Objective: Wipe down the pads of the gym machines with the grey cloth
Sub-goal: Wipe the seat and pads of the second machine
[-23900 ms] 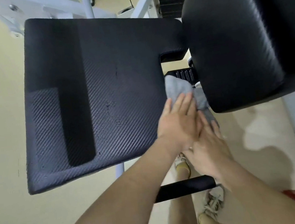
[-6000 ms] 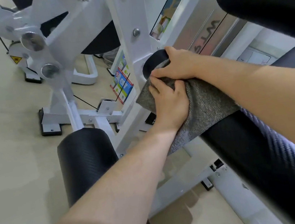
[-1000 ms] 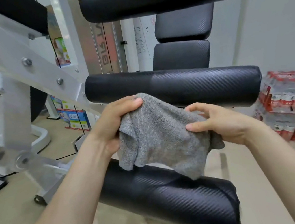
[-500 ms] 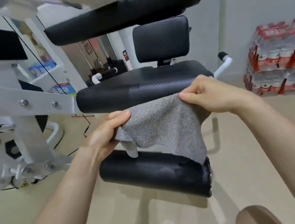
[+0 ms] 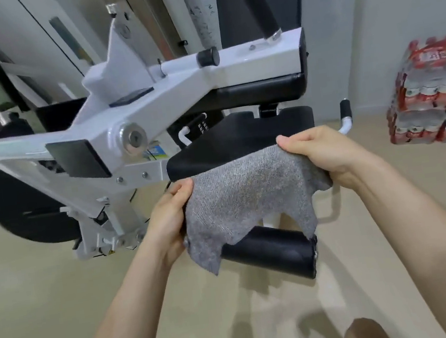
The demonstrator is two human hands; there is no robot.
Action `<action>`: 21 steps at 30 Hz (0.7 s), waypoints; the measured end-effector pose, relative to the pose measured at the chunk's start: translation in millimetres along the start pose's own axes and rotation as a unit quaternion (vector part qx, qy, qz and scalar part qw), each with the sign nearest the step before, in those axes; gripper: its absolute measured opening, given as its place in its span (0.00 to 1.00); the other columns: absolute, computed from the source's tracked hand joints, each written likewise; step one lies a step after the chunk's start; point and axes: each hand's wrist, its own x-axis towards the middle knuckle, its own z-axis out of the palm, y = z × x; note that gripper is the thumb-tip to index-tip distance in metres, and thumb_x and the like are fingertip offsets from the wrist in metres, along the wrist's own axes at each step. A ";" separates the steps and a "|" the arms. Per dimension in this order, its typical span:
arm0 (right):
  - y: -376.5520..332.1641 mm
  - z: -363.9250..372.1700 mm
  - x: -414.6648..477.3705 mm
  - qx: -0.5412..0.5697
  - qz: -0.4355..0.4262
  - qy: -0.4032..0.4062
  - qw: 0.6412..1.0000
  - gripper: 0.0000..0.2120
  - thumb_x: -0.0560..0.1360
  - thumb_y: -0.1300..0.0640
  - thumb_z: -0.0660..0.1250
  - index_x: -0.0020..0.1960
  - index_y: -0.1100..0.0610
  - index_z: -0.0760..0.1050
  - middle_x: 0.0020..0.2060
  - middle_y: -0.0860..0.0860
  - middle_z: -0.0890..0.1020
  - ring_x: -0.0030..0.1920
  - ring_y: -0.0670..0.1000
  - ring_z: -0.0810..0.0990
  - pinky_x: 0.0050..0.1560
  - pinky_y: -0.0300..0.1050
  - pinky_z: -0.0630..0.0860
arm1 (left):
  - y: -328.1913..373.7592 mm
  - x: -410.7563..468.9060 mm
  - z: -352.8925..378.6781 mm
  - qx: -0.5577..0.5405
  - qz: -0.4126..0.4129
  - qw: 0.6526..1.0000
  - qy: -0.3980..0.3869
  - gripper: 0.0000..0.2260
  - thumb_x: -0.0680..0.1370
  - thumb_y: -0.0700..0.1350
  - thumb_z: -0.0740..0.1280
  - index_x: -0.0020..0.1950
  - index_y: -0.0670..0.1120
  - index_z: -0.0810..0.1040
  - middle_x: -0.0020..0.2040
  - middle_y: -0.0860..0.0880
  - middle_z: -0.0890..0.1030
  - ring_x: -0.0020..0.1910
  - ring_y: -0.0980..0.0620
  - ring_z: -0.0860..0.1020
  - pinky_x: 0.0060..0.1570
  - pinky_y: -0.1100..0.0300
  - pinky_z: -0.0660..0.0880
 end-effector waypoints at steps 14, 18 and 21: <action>-148.8 117.8 -101.1 0.143 0.087 0.063 0.984 0.09 0.76 0.55 0.69 0.42 0.60 0.81 0.24 0.47 0.80 0.22 0.43 0.77 0.19 0.33 0.68 | 146.8 -146.6 -123.7 -0.242 -0.017 0.964 -0.109 0.10 0.68 0.35 0.69 0.46 0.45 0.83 0.48 0.41 0.83 0.43 0.46 0.82 0.48 0.50 0.80; -175.7 186.4 -119.1 -0.159 -0.048 0.147 0.975 0.05 0.75 0.51 0.68 0.44 0.47 0.83 0.32 0.38 0.81 0.34 0.44 0.77 0.30 0.39 0.73 | 165.9 -159.7 -176.9 -0.209 0.006 0.976 -0.061 0.12 0.66 0.36 0.73 0.47 0.45 0.78 0.40 0.44 0.84 0.36 0.49 0.82 0.40 0.55 0.80; -206.9 256.7 -132.7 -0.169 -0.107 0.085 0.976 0.07 0.74 0.50 0.68 0.52 0.44 0.81 0.45 0.44 0.82 0.45 0.44 0.79 0.48 0.41 0.75 | 181.1 -165.9 -214.7 -0.194 0.042 0.980 -0.021 0.11 0.68 0.35 0.74 0.41 0.45 0.73 0.34 0.45 0.83 0.31 0.49 0.81 0.36 0.56 0.78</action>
